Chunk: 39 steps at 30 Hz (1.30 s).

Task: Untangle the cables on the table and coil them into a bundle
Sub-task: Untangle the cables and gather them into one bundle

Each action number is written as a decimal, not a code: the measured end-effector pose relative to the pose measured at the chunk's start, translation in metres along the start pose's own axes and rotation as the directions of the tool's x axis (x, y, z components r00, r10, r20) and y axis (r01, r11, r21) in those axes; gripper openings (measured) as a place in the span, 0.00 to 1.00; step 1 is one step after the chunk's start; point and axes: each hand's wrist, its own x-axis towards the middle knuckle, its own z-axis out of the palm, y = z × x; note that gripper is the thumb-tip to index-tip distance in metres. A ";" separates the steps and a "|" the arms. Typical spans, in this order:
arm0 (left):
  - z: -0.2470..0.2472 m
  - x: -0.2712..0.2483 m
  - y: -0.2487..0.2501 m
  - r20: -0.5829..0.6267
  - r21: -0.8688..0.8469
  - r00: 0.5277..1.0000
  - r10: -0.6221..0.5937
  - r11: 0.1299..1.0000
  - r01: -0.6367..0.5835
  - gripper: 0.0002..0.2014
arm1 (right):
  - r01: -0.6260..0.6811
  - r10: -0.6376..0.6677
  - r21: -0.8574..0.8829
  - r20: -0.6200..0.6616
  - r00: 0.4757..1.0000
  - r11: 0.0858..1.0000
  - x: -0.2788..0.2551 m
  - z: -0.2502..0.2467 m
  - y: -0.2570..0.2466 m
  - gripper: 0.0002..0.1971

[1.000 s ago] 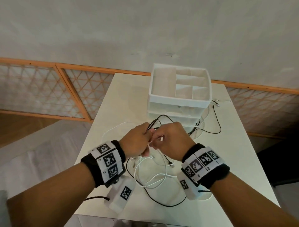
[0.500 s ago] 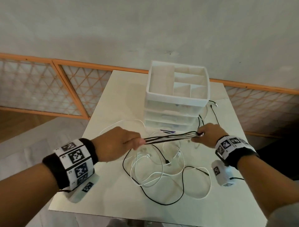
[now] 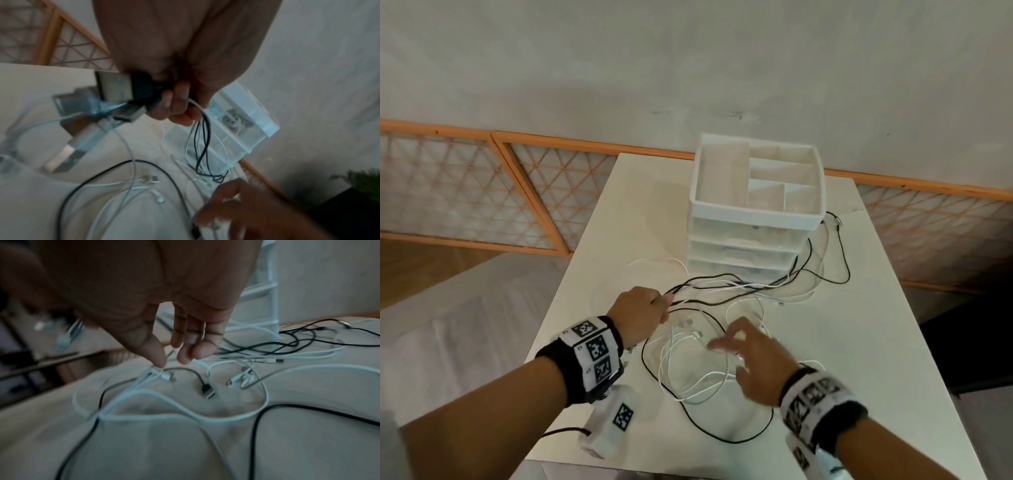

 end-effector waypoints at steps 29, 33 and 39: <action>-0.038 -0.009 0.026 0.134 -0.544 0.990 -0.048 0.832 0.114 0.17 | 0.152 0.659 0.759 -0.632 0.408 0.633 0.007 -0.194 0.042 0.13; -0.043 -0.009 0.032 0.116 -0.528 0.993 -0.035 0.844 0.091 0.18 | -0.082 0.722 0.819 -0.449 0.526 0.568 0.013 -0.162 0.071 0.17; -0.040 -0.010 0.021 0.195 -0.249 0.981 -0.003 0.967 0.053 0.18 | 0.048 0.667 0.791 -0.544 0.509 0.610 0.018 -0.201 0.082 0.14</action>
